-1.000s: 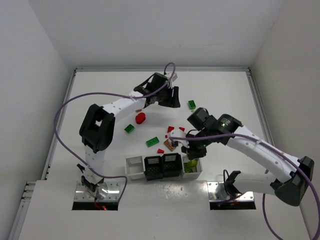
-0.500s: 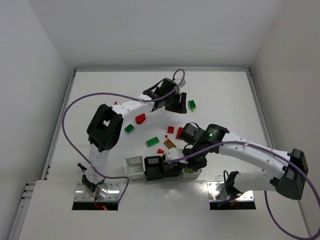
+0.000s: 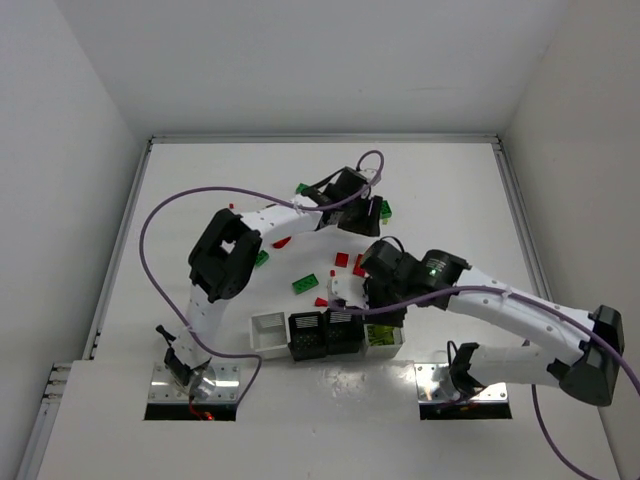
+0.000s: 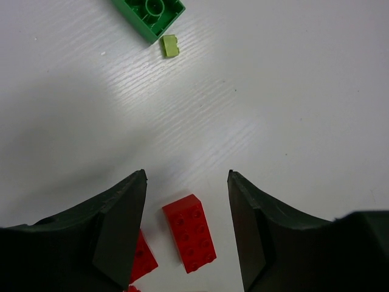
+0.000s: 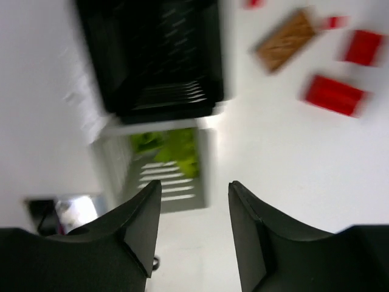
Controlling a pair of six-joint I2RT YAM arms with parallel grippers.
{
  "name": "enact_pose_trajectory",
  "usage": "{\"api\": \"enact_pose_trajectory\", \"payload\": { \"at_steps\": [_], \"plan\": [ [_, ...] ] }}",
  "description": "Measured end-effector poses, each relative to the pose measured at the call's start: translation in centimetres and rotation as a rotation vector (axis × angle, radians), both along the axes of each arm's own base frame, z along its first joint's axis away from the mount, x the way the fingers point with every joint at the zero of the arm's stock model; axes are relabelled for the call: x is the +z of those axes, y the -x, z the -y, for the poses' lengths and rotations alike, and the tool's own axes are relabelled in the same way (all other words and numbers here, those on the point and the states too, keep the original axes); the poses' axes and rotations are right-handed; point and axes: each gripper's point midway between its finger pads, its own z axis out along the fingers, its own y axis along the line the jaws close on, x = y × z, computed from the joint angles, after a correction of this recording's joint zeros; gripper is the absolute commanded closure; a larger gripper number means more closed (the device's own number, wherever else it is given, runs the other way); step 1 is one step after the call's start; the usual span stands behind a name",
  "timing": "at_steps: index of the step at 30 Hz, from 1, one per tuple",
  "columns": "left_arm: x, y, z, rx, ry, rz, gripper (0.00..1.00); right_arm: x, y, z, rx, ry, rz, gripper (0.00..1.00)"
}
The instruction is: Sort the legos into containers by color
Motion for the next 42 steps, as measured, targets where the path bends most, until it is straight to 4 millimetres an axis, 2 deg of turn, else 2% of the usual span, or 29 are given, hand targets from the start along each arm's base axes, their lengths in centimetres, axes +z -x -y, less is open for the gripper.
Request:
{"api": "enact_pose_trajectory", "payload": {
  "at_steps": [3, 6, 12, 16, 21, 25, 31, 36, 42],
  "plan": [
    [-1.3, -0.3, 0.1, 0.018, -0.020, -0.012, 0.41, 2.9, -3.6, -1.5, -0.198, -0.101, 0.139, 0.56],
    [-2.4, -0.3, 0.2, 0.038, -0.051, -0.017, 0.43, 5.6, -7.2, -1.2, -0.426, -0.195, 0.253, 0.59],
    [-4.0, 1.2, 1.7, 0.014, -0.084, -0.025, 0.45, 10.2, -13.4, 3.1, -0.895, -0.299, 0.407, 0.62],
    [-5.0, 1.2, 2.3, 0.007, -0.094, -0.031, 0.45, 12.7, -16.1, 6.1, -1.142, -0.364, 0.446, 0.62],
    [-5.7, 0.8, 2.6, 0.011, -0.102, -0.032, 0.45, 14.6, -17.7, 9.3, -1.351, -0.424, 0.461, 0.62],
    [-5.6, 0.0, 3.2, 0.014, -0.098, -0.013, 0.46, 14.8, -18.2, 11.3, -1.481, -0.450, 0.431, 0.61],
    [-5.7, -1.6, 4.7, 0.006, -0.079, 0.025, 0.50, 12.4, -19.0, 13.6, -1.661, -0.427, 0.302, 0.60],
    [-5.8, -3.5, 4.5, 0.067, -0.126, 0.097, 0.54, 10.9, -19.9, 13.7, -1.730, -0.434, 0.172, 0.59],
    [-6.1, -5.2, 3.8, 0.126, -0.179, 0.165, 0.54, 11.1, -20.8, 13.4, -1.752, -0.477, 0.100, 0.59]
  ]
}}
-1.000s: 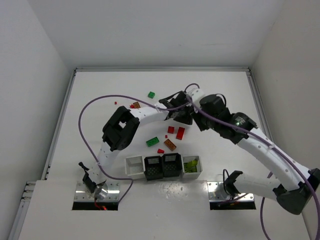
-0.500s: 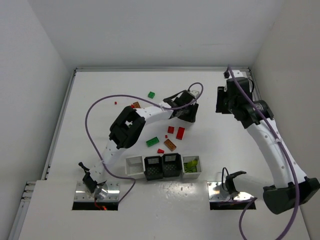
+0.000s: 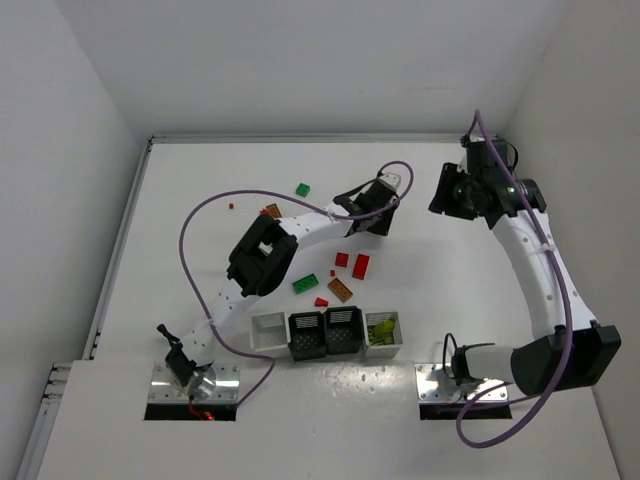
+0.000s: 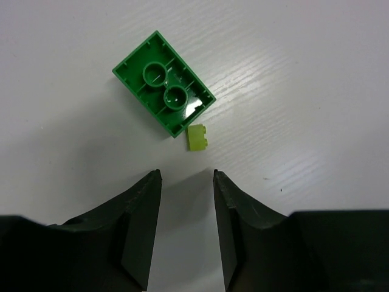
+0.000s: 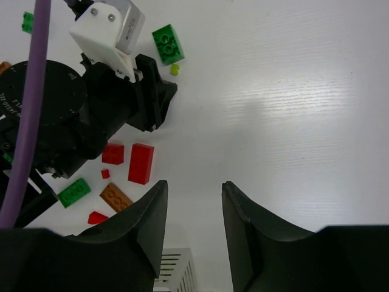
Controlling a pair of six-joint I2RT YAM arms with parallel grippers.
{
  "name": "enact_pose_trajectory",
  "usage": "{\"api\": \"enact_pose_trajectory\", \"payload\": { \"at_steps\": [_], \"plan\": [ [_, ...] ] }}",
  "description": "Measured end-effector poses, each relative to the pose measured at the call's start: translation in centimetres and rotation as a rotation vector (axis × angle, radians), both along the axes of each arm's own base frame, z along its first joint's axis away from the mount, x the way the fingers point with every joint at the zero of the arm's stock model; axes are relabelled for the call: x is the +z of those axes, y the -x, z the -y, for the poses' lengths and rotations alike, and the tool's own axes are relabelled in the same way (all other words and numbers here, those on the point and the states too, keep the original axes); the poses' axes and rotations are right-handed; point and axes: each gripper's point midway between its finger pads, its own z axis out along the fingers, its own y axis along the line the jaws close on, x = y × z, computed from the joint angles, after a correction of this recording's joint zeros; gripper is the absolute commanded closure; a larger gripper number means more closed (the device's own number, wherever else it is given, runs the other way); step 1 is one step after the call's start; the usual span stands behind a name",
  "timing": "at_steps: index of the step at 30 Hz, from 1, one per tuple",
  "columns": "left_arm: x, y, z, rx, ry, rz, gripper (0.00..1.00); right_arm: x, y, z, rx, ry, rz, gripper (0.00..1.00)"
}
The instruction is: Sort the legos into containers by color
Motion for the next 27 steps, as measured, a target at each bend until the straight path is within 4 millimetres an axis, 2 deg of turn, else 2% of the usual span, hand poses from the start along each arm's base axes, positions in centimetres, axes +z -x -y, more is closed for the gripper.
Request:
{"api": "enact_pose_trajectory", "payload": {
  "at_steps": [9, 14, 22, 27],
  "plan": [
    [0.0, -1.0, 0.9, -0.010, -0.007, 0.050, 0.54, 0.2, -0.4, 0.2, -0.013, -0.052, -0.005, 0.59],
    [-0.1, -1.7, 1.7, -0.014, -0.013, 0.088, 0.57, 0.3, -0.4, 0.4, -0.023, -0.073, -0.006, 0.59],
    [-0.2, -2.0, 2.0, -0.025, -0.009, 0.107, 0.71, -0.2, -0.6, 0.3, -0.024, -0.105, -0.026, 0.60],
    [-0.1, -2.0, 2.1, -0.030, -0.010, 0.110, 0.82, -0.7, -0.8, 0.4, -0.032, -0.123, -0.047, 0.63]
  ]
}}
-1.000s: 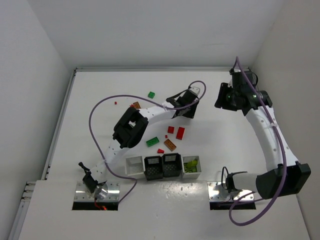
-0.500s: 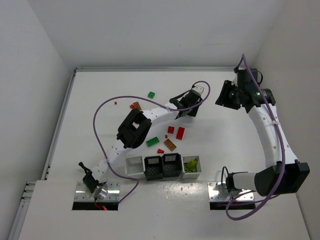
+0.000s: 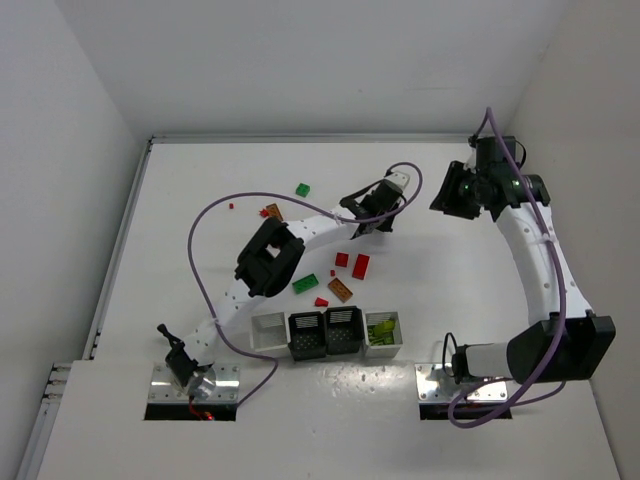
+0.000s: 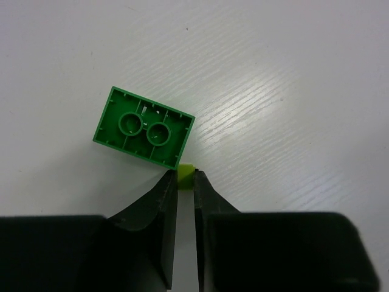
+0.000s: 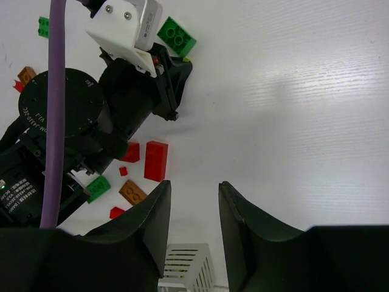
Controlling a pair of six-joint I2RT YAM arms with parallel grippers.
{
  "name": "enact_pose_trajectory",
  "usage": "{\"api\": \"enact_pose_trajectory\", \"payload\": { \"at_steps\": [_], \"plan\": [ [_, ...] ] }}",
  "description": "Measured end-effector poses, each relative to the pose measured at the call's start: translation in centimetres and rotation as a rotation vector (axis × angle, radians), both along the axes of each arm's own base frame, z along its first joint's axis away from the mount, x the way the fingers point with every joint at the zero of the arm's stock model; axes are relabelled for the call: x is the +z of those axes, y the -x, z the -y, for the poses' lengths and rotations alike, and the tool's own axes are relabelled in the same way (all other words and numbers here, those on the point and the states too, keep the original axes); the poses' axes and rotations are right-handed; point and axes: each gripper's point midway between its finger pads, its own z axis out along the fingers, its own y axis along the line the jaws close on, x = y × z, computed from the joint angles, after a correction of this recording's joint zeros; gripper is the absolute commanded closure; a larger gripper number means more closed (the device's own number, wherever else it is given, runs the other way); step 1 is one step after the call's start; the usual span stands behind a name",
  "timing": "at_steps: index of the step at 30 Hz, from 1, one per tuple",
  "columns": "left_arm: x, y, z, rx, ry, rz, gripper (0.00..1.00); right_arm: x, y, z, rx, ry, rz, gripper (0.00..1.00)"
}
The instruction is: Sort the legos into containers by color
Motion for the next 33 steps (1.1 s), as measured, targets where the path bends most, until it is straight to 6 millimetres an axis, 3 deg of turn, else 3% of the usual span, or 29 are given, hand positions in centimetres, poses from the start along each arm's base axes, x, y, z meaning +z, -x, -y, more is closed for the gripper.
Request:
{"api": "enact_pose_trajectory", "payload": {
  "at_steps": [3, 9, 13, 17, 20, 25, 28, 30, 33],
  "plan": [
    [0.0, 0.1, 0.1, -0.004, 0.002, -0.002, 0.92, 0.0, 0.0, -0.3, 0.008, -0.014, -0.001, 0.65],
    [0.1, 1.0, 0.0, -0.032, 0.022, -0.016, 1.00, 0.0, 0.1, -0.9, 0.050, -0.036, 0.001, 0.69],
    [0.2, 3.8, -1.4, -0.100, 0.038, -0.081, 1.00, -0.3, 0.1, -1.4, 0.119, -0.032, 0.003, 0.71],
    [1.2, 8.0, -3.5, -0.209, 0.061, -0.173, 1.00, -1.2, -0.3, -1.4, 0.208, 0.013, 0.003, 0.71],
    [5.0, 9.8, -3.8, -0.304, 0.132, -0.173, 1.00, -2.3, -0.8, -1.2, 0.270, 0.052, -0.008, 0.72],
    [15.6, 14.4, -4.6, -0.526, 0.284, -0.073, 1.00, -3.8, -1.7, -1.0, 0.349, 0.094, -0.028, 0.72],
    [19.7, 17.2, -5.2, -0.655, 0.316, -0.004, 0.98, -4.2, -2.4, -1.2, 0.382, 0.092, -0.031, 0.72],
    [21.1, 19.3, -5.6, -0.745, 0.319, 0.022, 0.97, -4.4, -3.2, -1.5, 0.400, 0.085, -0.026, 0.72],
    [19.9, 22.3, -6.1, -0.841, 0.289, -0.007, 0.97, -4.9, -3.7, -1.9, 0.422, 0.065, -0.030, 0.72]
  ]
}}
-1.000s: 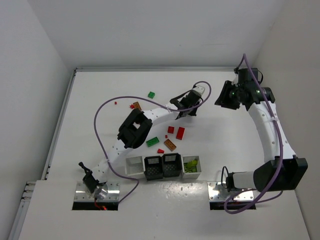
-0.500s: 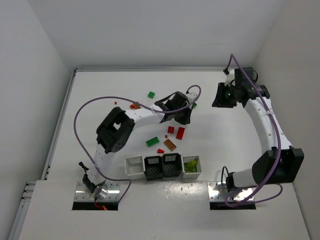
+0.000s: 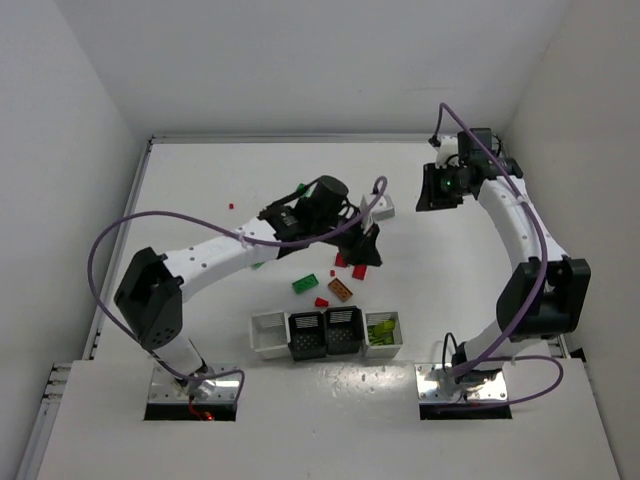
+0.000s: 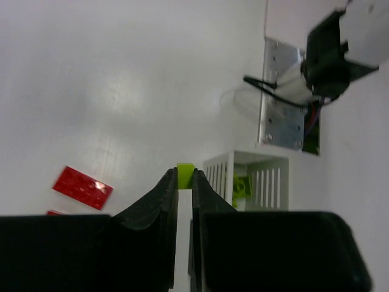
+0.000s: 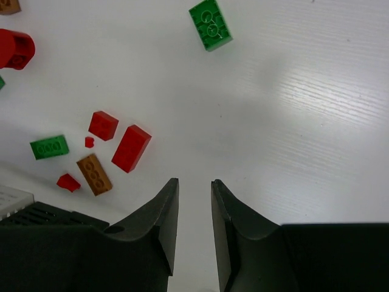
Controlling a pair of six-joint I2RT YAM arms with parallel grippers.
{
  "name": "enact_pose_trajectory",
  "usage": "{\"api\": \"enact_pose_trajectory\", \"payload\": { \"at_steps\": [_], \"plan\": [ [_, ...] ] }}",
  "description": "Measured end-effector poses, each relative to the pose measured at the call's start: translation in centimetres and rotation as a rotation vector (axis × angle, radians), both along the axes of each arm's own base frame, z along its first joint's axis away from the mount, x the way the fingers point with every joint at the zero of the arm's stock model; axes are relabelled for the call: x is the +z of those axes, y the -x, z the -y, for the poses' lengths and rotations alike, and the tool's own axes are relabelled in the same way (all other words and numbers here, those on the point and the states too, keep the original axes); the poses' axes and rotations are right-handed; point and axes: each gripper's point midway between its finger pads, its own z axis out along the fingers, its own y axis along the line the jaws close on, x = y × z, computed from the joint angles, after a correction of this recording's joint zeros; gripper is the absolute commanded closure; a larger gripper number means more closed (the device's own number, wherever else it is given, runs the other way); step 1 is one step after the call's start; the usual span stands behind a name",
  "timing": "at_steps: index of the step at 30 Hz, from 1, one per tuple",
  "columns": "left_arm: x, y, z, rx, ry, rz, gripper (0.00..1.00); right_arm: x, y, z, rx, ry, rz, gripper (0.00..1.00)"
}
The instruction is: Sort the legos into containers by color
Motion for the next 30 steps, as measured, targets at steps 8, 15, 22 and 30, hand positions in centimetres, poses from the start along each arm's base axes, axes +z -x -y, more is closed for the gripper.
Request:
{"api": "enact_pose_trajectory", "payload": {
  "at_steps": [8, 15, 22, 30],
  "plan": [
    [-5.1, 8.2, 0.2, -0.227, -0.159, -0.003, 0.97, -1.3, -0.5, -1.1, 0.018, -0.060, -0.043, 0.67],
    [-6.0, 11.8, 0.7, -0.377, -0.195, 0.079, 0.89, -2.1, -0.9, -2.0, 0.002, -0.118, -0.079, 0.52],
    [-7.4, 11.5, 1.5, -0.425, -0.243, 0.111, 0.56, -2.8, -1.2, -2.1, -0.008, -0.126, -0.095, 0.35],
    [-8.4, 10.9, 1.1, -0.414, -0.295, 0.131, 0.48, -3.3, -1.5, -1.4, -0.025, -0.082, -0.090, 0.20]
  ]
}}
